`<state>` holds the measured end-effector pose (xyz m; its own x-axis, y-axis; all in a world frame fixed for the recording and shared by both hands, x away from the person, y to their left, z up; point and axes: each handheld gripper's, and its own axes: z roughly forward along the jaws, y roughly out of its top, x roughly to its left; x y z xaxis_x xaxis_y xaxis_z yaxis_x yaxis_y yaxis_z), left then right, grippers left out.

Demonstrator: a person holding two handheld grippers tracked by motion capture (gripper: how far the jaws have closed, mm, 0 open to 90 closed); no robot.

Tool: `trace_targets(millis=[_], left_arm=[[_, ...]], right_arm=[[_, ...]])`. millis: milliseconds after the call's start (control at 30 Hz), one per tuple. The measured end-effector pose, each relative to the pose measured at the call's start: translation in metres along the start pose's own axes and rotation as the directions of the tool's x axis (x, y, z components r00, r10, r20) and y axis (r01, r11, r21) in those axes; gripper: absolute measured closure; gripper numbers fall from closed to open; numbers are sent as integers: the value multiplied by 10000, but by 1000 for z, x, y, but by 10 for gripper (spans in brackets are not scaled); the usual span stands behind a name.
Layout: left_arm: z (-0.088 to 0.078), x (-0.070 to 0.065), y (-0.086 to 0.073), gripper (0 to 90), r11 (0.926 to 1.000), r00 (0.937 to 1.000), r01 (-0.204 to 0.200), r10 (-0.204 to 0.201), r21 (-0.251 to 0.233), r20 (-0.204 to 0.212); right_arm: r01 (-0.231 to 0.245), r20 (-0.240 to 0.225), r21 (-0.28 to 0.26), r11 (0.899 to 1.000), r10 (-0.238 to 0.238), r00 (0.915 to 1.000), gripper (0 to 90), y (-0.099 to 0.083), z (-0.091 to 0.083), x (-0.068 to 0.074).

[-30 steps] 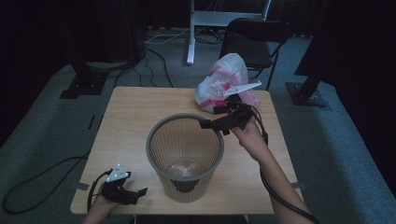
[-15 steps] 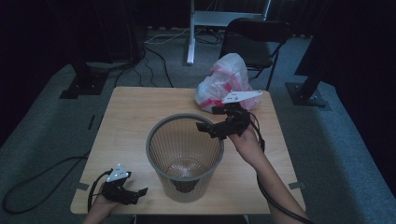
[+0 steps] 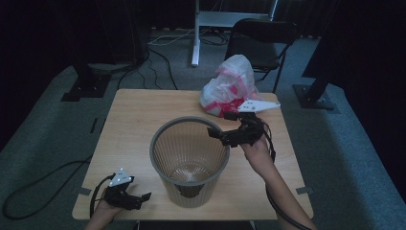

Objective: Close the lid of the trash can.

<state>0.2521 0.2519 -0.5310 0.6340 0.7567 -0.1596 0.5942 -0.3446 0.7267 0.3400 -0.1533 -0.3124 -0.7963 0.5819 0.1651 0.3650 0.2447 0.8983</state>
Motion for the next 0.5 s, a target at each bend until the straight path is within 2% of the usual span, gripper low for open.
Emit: trace_targets(millis=[233,500], left_arm=[[0,0,0,0,10000,10000,-11,11,-5,4],[1,0,0,0,10000,10000,-3,3,-7,-12]], right_arm=[[-116,463,-467,9988,137,9988,109,-10,-12,-3],[-423,884,-726,9965,487,9949,109,-24,-27,-13]])
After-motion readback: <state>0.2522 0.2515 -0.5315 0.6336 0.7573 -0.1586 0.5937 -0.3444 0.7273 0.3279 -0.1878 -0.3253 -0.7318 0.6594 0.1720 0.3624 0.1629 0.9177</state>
